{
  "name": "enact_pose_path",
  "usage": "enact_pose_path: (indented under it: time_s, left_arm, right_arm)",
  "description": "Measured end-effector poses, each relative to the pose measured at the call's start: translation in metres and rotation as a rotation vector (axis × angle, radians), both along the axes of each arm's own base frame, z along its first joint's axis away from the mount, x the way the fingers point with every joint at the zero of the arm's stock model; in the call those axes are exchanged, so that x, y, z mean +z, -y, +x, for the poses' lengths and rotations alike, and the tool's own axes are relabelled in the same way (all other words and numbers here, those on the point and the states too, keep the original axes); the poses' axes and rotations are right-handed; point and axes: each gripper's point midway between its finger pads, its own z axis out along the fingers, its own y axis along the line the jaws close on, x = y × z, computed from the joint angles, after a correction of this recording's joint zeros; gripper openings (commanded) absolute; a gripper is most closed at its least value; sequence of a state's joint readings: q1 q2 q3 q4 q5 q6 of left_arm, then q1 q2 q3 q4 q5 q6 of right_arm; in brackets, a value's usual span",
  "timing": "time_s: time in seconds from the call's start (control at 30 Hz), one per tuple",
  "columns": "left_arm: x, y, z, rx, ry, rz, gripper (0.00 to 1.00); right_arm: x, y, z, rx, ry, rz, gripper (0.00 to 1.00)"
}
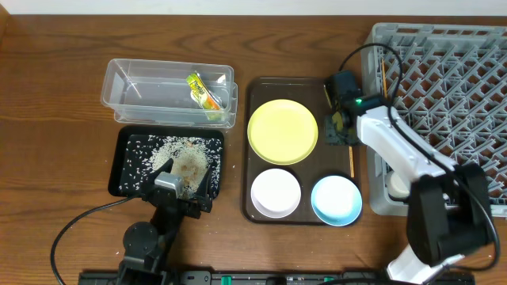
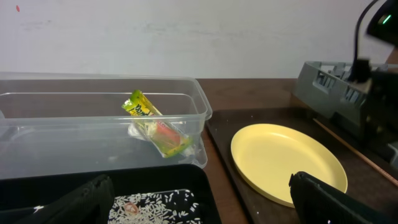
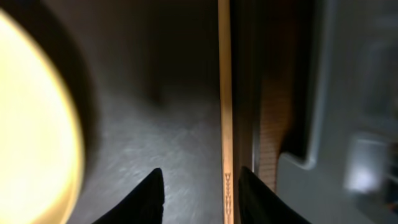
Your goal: Sort waste into correct bins and load items into the dishwasher rack
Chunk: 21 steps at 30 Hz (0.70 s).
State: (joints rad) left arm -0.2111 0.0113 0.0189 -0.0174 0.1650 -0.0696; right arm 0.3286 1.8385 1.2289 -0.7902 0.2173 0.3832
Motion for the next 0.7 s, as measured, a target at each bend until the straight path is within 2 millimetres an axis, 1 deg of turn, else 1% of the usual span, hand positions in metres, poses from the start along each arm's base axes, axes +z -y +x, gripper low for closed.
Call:
enact_pose_path:
  time_s: [0.13,0.23,0.33,0.37,0.4,0.43,0.7]
  left_arm:
    - [0.0,0.0,0.0,0.0,0.0,0.0,0.92]
    - [0.0,0.0,0.0,0.0,0.0,0.0,0.91]
    - [0.0,0.0,0.0,0.0,0.0,0.0,0.92]
    - [0.0,0.0,0.0,0.0,0.0,0.0,0.92]
    - [0.0,0.0,0.0,0.0,0.0,0.0,0.92]
    - [0.0,0.0,0.0,0.0,0.0,0.0,0.92]
    - [0.0,0.0,0.0,0.0,0.0,0.0,0.92]
  right_arm:
    - [-0.024,0.008,-0.005,-0.02,-0.066,-0.023,0.38]
    - [-0.035,0.015,-0.007,-0.039,-0.1,-0.025,0.33]
    - [-0.037,0.019,-0.009,-0.055,-0.114,-0.019,0.21]
    - [-0.037,0.019,-0.01,-0.058,-0.118,-0.016,0.16]
    - [-0.038,0.019,-0.011,-0.059,-0.124,-0.013,0.07]
    - [-0.038,0.018,-0.012,-0.059,-0.13,-0.004,0.01]
    - [-0.036,0.006,-0.015,-0.034,-0.15,0.068,0.01]
